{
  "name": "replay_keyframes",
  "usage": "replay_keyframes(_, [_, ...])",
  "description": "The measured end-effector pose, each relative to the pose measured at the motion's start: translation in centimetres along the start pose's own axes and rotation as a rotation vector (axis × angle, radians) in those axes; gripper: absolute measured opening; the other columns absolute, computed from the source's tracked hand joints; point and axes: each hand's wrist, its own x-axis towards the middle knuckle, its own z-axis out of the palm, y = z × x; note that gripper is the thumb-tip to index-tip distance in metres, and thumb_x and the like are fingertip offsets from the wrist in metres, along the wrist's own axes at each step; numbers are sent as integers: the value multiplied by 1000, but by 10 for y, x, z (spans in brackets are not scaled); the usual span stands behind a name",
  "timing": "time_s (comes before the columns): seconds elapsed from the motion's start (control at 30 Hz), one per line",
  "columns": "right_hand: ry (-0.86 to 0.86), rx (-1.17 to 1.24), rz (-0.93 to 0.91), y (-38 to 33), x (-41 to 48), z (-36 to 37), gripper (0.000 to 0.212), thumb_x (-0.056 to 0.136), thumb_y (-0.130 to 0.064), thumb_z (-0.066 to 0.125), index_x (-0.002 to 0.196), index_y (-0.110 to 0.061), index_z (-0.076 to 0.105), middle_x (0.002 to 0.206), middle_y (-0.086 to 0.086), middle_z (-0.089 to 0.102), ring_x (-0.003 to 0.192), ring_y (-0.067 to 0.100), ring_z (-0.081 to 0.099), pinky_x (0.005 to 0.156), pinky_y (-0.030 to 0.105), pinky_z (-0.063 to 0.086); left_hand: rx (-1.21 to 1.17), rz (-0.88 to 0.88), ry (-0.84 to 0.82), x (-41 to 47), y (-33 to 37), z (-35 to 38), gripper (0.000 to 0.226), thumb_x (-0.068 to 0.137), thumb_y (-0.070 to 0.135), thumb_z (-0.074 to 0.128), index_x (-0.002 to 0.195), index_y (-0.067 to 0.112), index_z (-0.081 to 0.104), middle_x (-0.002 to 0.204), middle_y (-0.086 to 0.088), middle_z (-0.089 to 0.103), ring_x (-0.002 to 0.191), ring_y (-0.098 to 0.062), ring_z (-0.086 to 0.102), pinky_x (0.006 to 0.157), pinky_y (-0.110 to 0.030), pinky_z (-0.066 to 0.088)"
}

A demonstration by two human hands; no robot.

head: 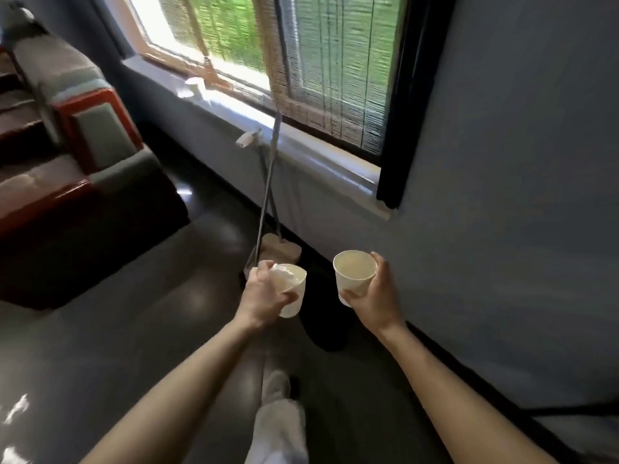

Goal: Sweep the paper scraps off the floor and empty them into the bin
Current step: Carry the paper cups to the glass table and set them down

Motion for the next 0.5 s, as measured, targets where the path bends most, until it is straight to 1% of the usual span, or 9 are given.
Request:
replay_keyframes(0.1, [39,-9,150,28,46,48,88,72,-10,82,142,-4,29,137,12,45,124,24,47,93,18,34,42,-4,-143,81,-25,18,73,76,16,80,136,6,38,127,-15,43,104,-21,47,91,-30,44])
replay_keyframes(0.17, [38,-1,264,50,69,80,89,74,-11,80,144,-8,25,139,10,44,125,25,46,98,25,38,70,-20,-233,123,-46,37,73,77,15,78,137,7,38,129,-15,42,111,-26,49,94,-33,46])
replay_keyframes(0.23, [11,-9,341,71,89,109,89,76,-15,79,145,-13,23,140,9,44,125,26,47,100,34,43,104,-19,-311,156,-65,60,72,79,16,77,138,8,38,131,-13,42,115,-26,48,96,-33,45])
replay_keyframes(0.3, [-8,-44,386,93,105,135,88,75,-17,79,144,-14,24,139,9,44,124,26,47,99,38,45,141,-28,-370,184,-86,87,72,79,18,77,139,9,37,131,-11,42,116,-25,48,95,-32,45])
replay_keyframes(0.37, [-3,-104,448,120,113,159,87,74,-19,80,143,-13,28,137,11,44,122,27,47,97,38,46,173,-46,-425,202,-108,114,71,80,20,76,138,10,37,131,-11,43,116,-23,49,94,-32,45])
replay_keyframes(0.43, [18,-168,498,152,122,183,86,71,-21,80,142,-15,31,132,13,43,119,29,47,92,37,47,185,-52,-467,225,-132,146,71,80,22,75,138,10,36,133,-11,43,118,-24,48,97,-37,45])
replay_keyframes(0.5, [5,-236,543,189,126,207,88,70,-22,81,142,-15,31,130,15,43,117,31,46,91,38,45,214,-80,-492,244,-157,179,71,82,21,74,140,11,34,137,-11,41,122,-26,47,98,-35,43])
